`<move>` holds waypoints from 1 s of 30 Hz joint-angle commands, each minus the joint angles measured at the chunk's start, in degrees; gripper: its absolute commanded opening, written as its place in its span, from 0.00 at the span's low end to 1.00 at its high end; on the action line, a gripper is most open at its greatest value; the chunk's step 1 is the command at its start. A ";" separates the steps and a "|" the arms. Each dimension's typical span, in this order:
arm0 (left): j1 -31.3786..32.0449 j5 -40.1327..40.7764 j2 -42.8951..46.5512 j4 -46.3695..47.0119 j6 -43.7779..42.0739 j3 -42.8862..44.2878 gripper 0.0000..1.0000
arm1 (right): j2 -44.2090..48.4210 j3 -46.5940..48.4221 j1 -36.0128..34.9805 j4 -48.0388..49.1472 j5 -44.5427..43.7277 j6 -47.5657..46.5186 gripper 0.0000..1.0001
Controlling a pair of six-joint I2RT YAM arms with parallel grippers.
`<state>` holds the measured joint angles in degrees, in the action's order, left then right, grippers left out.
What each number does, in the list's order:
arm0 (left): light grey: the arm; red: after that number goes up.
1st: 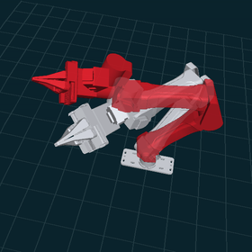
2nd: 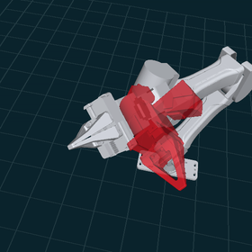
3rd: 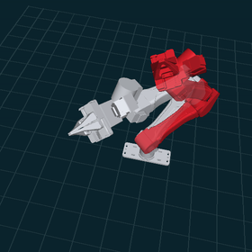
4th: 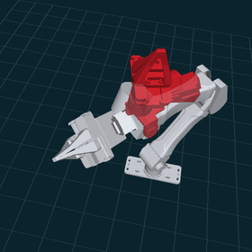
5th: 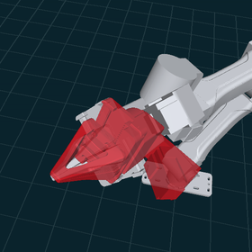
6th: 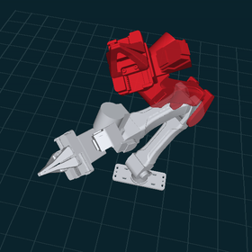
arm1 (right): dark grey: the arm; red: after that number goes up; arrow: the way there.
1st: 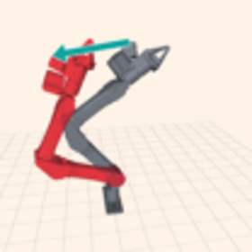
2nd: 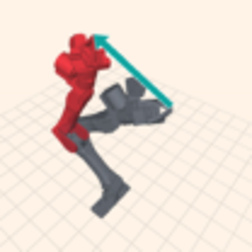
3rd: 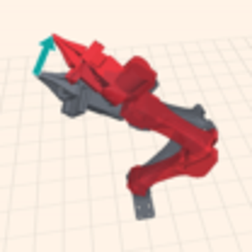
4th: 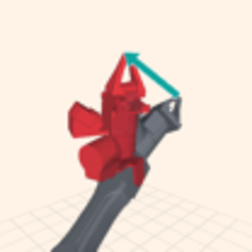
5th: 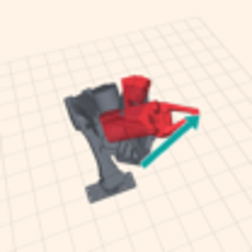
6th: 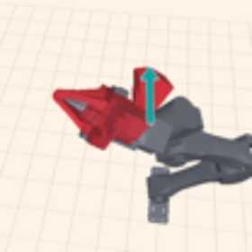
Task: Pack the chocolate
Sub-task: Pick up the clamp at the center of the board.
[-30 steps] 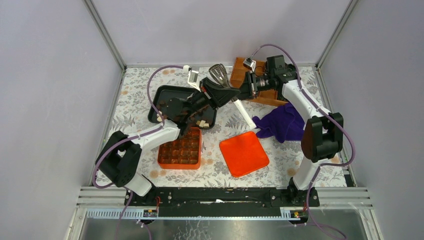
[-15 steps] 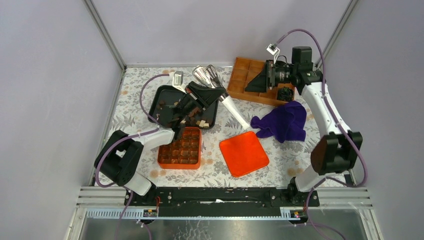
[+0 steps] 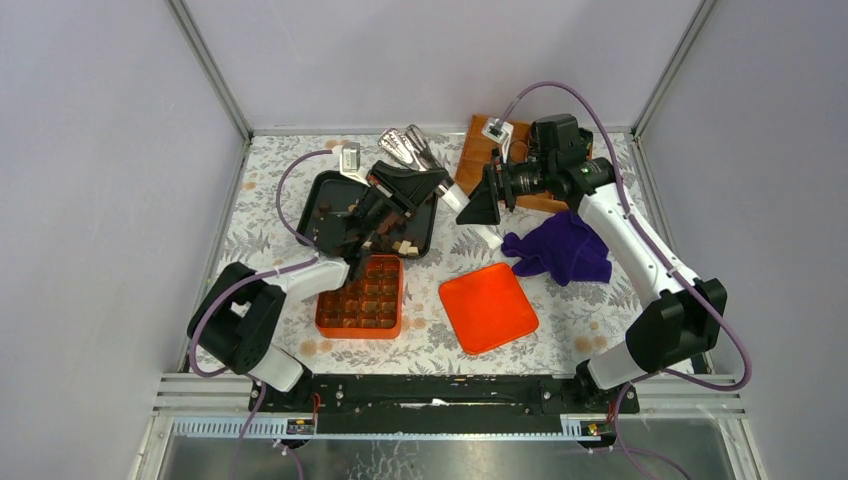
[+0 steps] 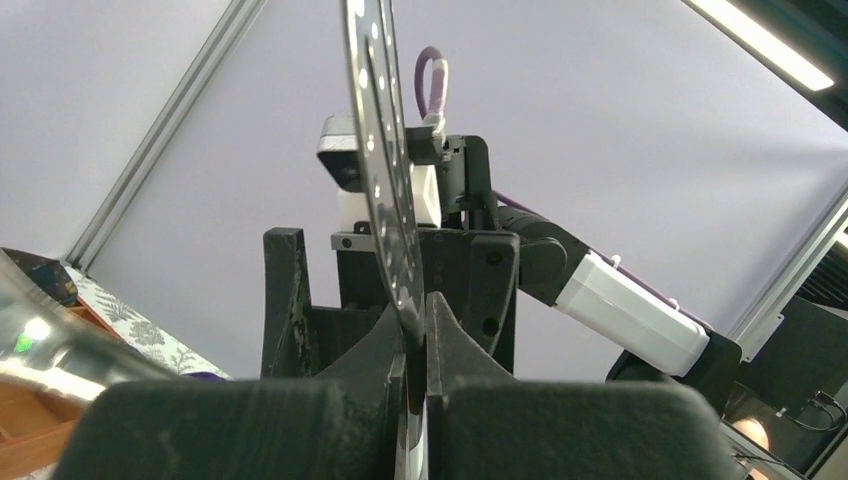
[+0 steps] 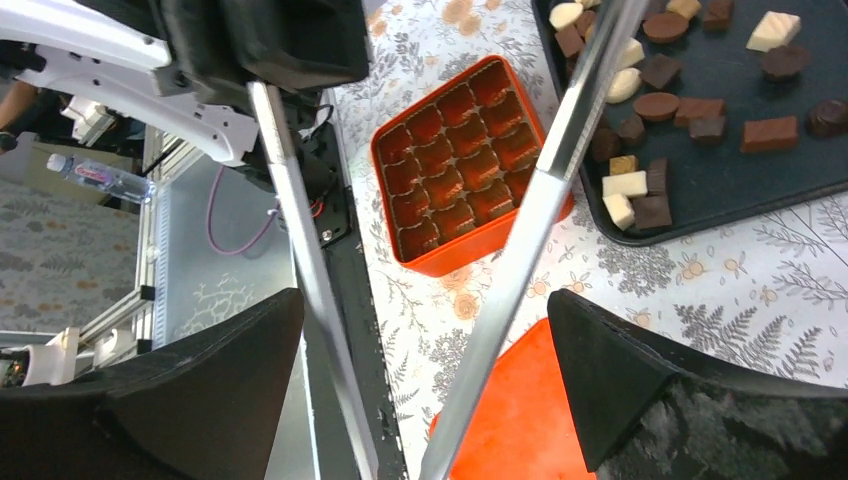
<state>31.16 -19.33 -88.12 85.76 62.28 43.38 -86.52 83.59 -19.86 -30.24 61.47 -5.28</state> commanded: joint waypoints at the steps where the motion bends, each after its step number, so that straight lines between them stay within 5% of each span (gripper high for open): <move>1: 0.72 2.95 2.44 5.21 -2.42 1.05 0.00 | 0.14 0.77 -1.20 0.46 -3.49 0.35 0.99; 11: 2.18 6.82 2.50 6.00 -0.46 0.14 0.00 | -0.59 -4.31 -3.04 28.49 11.12 31.32 0.99; 18: 2.39 11.94 3.96 6.18 -0.05 -2.54 0.00 | -1.68 -2.21 -3.08 29.46 9.43 33.27 0.88; 30: 3.71 16.44 2.53 6.04 1.62 -3.38 0.00 | -5.40 2.80 -3.72 23.83 4.61 28.35 0.87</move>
<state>34.09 -5.23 -85.38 87.85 62.87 40.23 -91.61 82.67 -22.68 -6.55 67.00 25.34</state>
